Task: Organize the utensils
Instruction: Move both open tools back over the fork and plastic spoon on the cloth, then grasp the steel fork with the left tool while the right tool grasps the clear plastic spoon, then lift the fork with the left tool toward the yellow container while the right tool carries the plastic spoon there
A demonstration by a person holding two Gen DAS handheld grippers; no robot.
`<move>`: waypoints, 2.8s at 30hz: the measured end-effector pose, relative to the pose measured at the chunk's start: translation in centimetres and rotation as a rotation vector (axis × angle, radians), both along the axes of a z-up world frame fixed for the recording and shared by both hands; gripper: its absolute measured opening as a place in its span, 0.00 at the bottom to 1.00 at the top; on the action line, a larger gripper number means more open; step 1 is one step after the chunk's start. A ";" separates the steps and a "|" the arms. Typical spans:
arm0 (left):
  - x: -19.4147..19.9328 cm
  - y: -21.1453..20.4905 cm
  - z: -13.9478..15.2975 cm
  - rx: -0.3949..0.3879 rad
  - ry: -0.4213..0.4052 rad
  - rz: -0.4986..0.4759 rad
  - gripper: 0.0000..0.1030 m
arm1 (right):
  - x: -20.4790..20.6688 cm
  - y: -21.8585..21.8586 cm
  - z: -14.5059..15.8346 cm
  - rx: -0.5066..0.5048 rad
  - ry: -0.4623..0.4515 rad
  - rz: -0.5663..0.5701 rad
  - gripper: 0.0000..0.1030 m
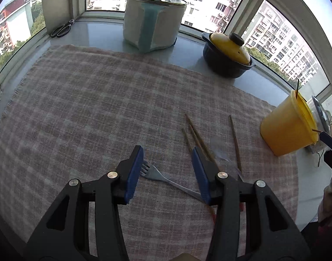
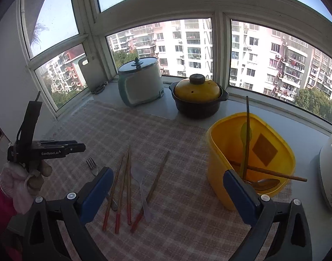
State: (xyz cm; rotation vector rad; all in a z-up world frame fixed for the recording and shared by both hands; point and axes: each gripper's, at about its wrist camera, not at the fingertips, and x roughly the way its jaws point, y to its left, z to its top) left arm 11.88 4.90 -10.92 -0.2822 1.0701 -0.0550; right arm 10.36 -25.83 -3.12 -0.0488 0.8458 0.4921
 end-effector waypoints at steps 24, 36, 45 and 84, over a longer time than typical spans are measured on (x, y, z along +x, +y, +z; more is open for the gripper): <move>0.3 4.4 -7.4 -0.160 0.117 0.133 0.46 | 5.5 8.4 -10.2 -0.084 0.342 0.231 0.43; 1.1 3.8 -8.1 -0.145 0.112 0.094 0.44 | 6.2 10.8 -14.1 -0.211 0.403 0.269 0.33; 1.4 3.0 -8.3 -0.108 0.103 0.048 0.33 | 6.3 11.4 -14.9 -0.259 0.411 0.264 0.30; -0.4 2.7 -0.8 -0.111 -0.095 0.046 0.00 | 4.9 10.6 -12.5 -0.213 0.311 0.162 0.02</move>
